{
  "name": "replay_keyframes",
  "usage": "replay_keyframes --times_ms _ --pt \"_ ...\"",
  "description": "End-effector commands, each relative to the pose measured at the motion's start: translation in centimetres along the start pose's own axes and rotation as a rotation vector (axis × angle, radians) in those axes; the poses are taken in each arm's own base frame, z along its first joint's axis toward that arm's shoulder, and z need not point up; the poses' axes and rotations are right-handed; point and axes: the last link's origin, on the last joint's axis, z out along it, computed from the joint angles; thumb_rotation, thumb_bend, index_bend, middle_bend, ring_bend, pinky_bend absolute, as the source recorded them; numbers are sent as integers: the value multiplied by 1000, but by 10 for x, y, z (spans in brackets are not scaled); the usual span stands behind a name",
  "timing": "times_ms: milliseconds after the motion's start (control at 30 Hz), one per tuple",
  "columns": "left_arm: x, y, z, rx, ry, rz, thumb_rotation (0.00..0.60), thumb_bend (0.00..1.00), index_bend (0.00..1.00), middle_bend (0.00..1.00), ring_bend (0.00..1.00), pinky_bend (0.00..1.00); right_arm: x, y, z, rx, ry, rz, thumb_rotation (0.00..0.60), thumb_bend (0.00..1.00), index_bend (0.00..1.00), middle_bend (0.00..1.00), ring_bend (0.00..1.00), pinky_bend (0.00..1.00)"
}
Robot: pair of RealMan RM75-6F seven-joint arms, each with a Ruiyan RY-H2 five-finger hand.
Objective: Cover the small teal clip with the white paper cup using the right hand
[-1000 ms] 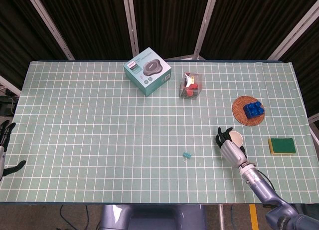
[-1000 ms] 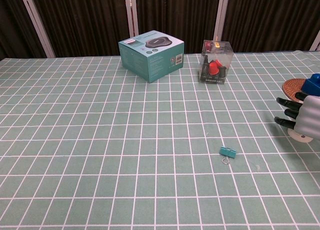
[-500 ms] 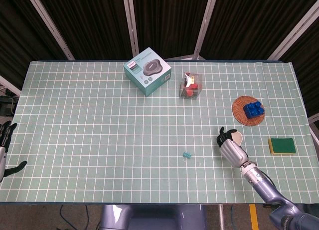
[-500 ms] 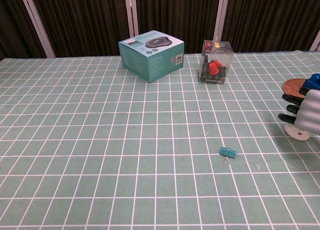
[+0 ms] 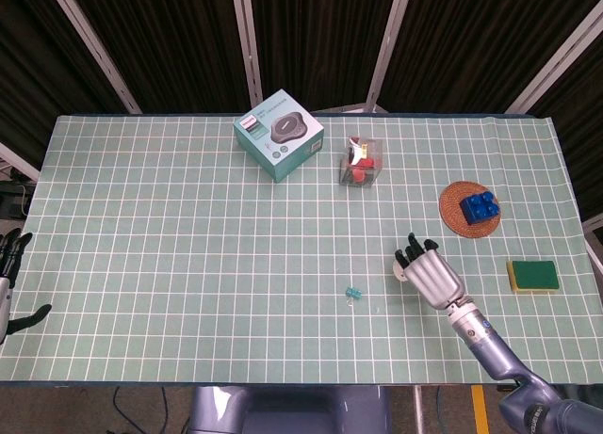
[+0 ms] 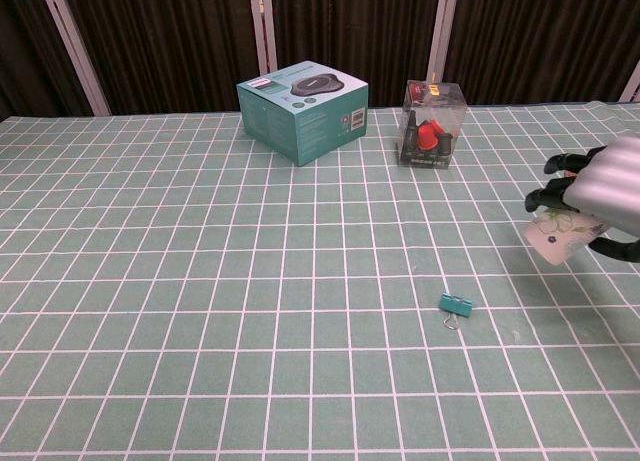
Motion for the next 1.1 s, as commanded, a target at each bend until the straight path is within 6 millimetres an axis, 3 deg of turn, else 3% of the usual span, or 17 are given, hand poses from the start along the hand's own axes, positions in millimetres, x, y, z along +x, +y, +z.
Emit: replay_keyframes --times_ms 33,300,600,667,767,867,1100 --pt "0 0 0 -1 0 -2 600 0 0 0 0 0 18 1 16 1 8 337 600 311 247 364 160 432" --pt "-1 0 0 -5 -12 -7 600 0 0 0 0 0 6 -11 32 54 -21 548 600 309 247 364 160 436" --pt "-1 0 0 -2 -9 -2 600 0 0 0 0 0 -4 -18 41 72 -59 591 600 285 237 362 137 412" --pt "-1 0 0 -3 -11 -3 600 0 0 0 0 0 -6 -19 41 74 -65 589 600 242 180 313 76 342" --pt "-1 0 0 -4 -11 -2 600 0 0 0 0 0 -8 -18 39 89 -88 589 600 148 48 152 4 153" --pt "-1 0 0 -3 -10 -2 600 0 0 0 0 0 -4 -13 36 108 -86 561 600 114 0 27 0 14" --pt "0 1 -1 -6 -7 -1 600 0 0 0 0 0 13 -10 17 126 -21 387 600 107 0 0 0 0"
